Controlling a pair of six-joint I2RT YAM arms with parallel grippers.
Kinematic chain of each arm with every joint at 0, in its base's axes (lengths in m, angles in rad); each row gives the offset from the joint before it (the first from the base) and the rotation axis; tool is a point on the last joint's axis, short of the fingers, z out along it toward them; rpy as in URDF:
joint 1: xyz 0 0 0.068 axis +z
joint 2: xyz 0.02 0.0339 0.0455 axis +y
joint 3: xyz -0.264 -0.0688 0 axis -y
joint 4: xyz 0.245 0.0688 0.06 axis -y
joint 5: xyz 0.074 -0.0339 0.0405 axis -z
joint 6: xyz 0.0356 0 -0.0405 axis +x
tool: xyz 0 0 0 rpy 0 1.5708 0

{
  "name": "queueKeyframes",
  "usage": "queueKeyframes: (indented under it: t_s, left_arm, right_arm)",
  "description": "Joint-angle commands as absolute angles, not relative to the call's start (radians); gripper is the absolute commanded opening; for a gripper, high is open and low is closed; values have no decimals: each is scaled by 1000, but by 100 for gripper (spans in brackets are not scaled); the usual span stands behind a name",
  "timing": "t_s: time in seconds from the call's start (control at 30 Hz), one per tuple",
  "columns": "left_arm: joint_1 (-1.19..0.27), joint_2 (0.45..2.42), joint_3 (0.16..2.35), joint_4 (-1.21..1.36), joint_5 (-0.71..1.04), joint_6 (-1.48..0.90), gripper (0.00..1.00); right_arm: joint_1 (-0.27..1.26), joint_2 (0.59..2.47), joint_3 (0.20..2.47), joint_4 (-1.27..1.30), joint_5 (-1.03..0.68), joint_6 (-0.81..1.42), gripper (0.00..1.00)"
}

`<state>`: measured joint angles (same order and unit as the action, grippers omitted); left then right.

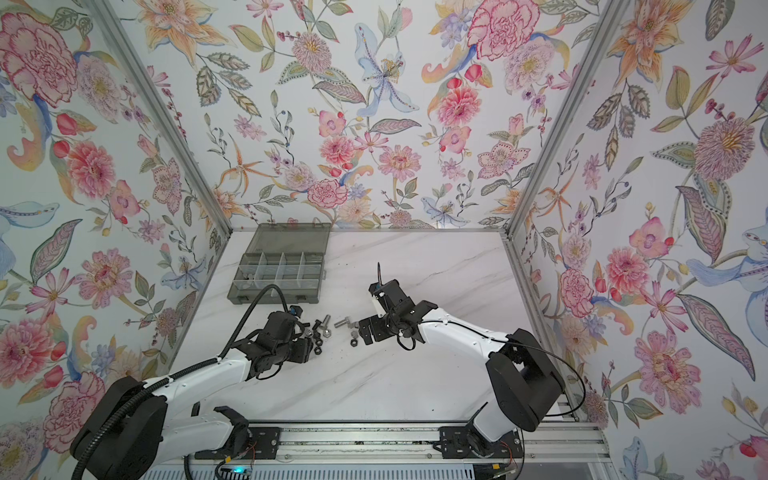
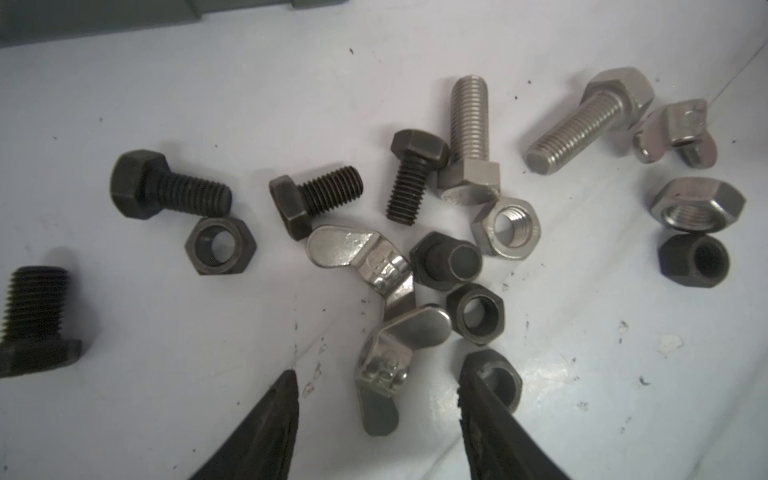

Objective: Sort the screws and nuts into containers
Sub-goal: 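Move the left gripper from the box back down over the fastener pile, then close the left gripper on a silver wing nut in the pile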

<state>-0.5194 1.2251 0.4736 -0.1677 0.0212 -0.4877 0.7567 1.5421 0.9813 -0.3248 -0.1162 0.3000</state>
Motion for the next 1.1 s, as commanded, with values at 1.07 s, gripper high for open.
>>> queueKeyframes:
  t_s: [1.07]
  left_arm:
    - [-530,1357,510,-102,-30,-463,50]
  right_arm:
    - [752,1534,963,-332,-113,296,99]
